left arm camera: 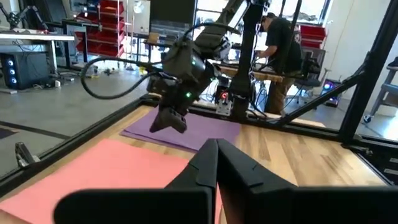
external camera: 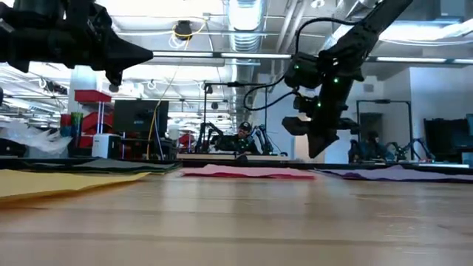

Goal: Organize paper
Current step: Stack the purple paper on top of the purple paper

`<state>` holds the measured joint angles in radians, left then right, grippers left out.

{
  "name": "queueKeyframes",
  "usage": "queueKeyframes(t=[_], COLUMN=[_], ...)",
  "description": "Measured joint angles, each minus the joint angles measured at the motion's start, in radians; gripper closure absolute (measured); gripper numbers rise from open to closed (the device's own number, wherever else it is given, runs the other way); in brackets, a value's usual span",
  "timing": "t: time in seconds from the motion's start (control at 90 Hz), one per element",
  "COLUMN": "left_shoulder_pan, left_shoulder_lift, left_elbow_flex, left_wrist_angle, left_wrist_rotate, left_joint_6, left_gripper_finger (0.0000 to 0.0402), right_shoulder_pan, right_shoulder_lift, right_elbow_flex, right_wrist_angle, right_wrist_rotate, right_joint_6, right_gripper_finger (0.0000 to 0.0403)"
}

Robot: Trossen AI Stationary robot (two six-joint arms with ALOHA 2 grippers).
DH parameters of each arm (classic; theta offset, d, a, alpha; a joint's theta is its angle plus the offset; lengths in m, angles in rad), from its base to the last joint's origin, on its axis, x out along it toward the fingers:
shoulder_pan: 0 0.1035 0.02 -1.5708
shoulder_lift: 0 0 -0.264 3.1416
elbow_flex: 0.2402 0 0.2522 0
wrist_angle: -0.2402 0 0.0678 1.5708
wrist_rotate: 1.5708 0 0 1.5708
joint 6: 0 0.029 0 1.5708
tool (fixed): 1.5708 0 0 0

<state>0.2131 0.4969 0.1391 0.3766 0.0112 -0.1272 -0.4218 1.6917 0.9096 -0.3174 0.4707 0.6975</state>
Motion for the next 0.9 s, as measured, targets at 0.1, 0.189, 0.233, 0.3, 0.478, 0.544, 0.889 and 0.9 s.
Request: queueKeyframes(t=[0.1, 0.189, 0.233, 0.3, 0.478, 0.544, 0.889, 0.9], left_shoulder_pan=[0.0, 0.0, 0.0, 0.0, 0.0, 0.0, 0.0, 0.0], left_shoulder_lift=[0.0, 0.0, 0.0, 0.0, 0.0, 0.0, 0.0, 0.0], left_elbow_flex=[0.0, 0.0, 0.0, 0.0, 0.0, 0.0, 0.0, 0.0], left_wrist_angle=[0.0, 0.0, 0.0, 0.0, 0.0, -0.001, -0.008, -0.009], left_wrist_rotate=[0.0, 0.0, 0.0, 0.0, 0.0, 0.0, -0.017, -0.018], left_joint_6=[-0.001, -0.003, -0.006, -0.007, -0.008, -0.008, -0.005, -0.005], left_gripper_finger=[0.0402, 0.0402, 0.0401, 0.0401, 0.0401, 0.0402, 0.0402, 0.0402], right_shoulder_pan=[-0.001, -0.002, -0.003, 0.003, 0.004, -0.001, -0.013, -0.013], right_shoulder_lift=[0.01, 0.028, 0.042, 0.061, 0.113, 0.126, 0.124, 0.124], right_elbow_flex=[0.0, 0.0, 0.0, 0.0, 0.001, 0.004, 0.003, 0.003], right_wrist_angle=[0.017, 0.008, 0.026, 0.038, 0.076, 0.07, 0.068, 0.068], right_wrist_rotate=[0.0, -0.013, -0.03, -0.044, -0.052, -0.056, -0.058, -0.059], right_joint_6=[-0.007, -0.015, -0.015, -0.02, -0.026, -0.025, -0.041, -0.041], right_gripper_finger=[0.0403, 0.0403, 0.0403, 0.0403, 0.0403, 0.0403, 0.0403, 0.0403])
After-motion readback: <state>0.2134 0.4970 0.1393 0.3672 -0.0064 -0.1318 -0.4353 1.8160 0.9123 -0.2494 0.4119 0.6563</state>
